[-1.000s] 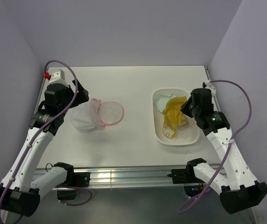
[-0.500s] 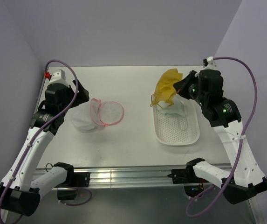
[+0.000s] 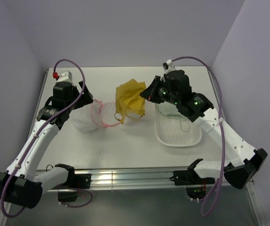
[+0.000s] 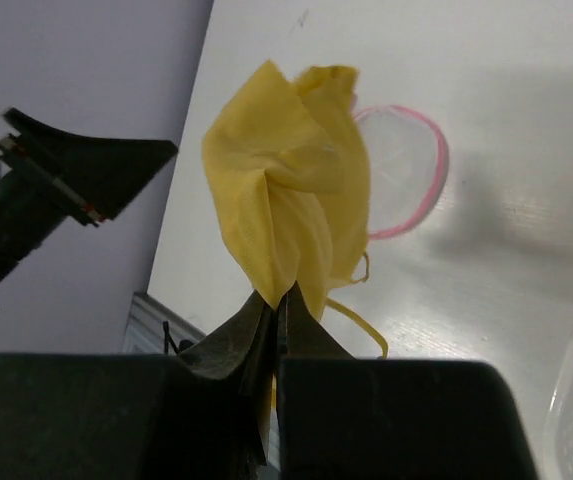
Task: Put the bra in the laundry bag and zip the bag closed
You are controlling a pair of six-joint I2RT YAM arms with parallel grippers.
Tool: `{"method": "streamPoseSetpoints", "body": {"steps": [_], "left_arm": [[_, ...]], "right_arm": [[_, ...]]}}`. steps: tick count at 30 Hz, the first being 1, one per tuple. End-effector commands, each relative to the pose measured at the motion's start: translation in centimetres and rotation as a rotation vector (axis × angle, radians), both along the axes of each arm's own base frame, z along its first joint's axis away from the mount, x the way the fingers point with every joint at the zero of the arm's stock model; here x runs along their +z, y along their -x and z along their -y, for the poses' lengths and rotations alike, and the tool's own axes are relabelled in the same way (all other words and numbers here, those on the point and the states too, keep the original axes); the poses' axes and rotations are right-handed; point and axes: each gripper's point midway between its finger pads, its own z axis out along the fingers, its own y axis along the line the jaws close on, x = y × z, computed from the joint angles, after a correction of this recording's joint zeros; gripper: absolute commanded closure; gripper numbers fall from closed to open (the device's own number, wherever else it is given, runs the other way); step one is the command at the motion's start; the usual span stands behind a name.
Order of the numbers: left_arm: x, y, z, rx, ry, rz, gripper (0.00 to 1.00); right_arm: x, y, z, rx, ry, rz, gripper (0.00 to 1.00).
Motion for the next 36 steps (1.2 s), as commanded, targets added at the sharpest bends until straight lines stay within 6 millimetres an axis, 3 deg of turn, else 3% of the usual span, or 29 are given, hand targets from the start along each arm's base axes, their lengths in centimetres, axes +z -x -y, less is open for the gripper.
{"method": "streamPoseSetpoints", "body": {"steps": [1,3,4,6,7,10,15,19,26,36], "left_arm": [[1.8,-0.3,-0.2,0.017,0.012,0.049,0.04],[1.8,-0.3,-0.3,0.018,0.01,0.049,0.04],[1.8,-0.3,-0.3,0.018,0.01,0.049,0.04],[1.8,-0.4,-0.3,0.017,0.008,0.048,0.04],[1.8,-0.3,-0.2,0.016,0.009,0.047,0.04],[1.7,-0.3,-0.2,0.016,0.008,0.046,0.04],[1.7,-0.3,-0.3,0.015,0.007,0.046,0.04],[1.7,-0.4,-0.2,0.014,0.009,0.044,0.04],[1.7,-0.4,-0.3,0.018,0.006,0.045,0.04],[1.5,-0.4,-0.3,0.017,0.004,0.041,0.04]], "right_arm": [[-3.7,0.0,-1.1,0.019,-0.031,-0.061,1.0],[-6.4,-0.5,-0.1,-0.024,-0.014,-0.103,1.0],[-9.6,-0.3,0.6,-0.041,0.019,-0.16,1.0],[-12.5,-0.9,2.0,-0.092,0.057,-0.2,1.0],[-15.4,-0.5,2.8,-0.114,0.103,-0.247,1.0],[-20.1,-0.5,5.3,-0.19,0.197,-0.308,1.0],[-24.5,-0.5,8.0,-0.252,0.276,-0.361,1.0],[-26.7,-0.5,9.2,-0.27,0.339,-0.393,1.0],[-28.1,-0.3,9.2,-0.243,0.371,-0.404,1.0],[-26.1,-1.3,14.0,-0.34,0.512,-0.326,1.0]]}}
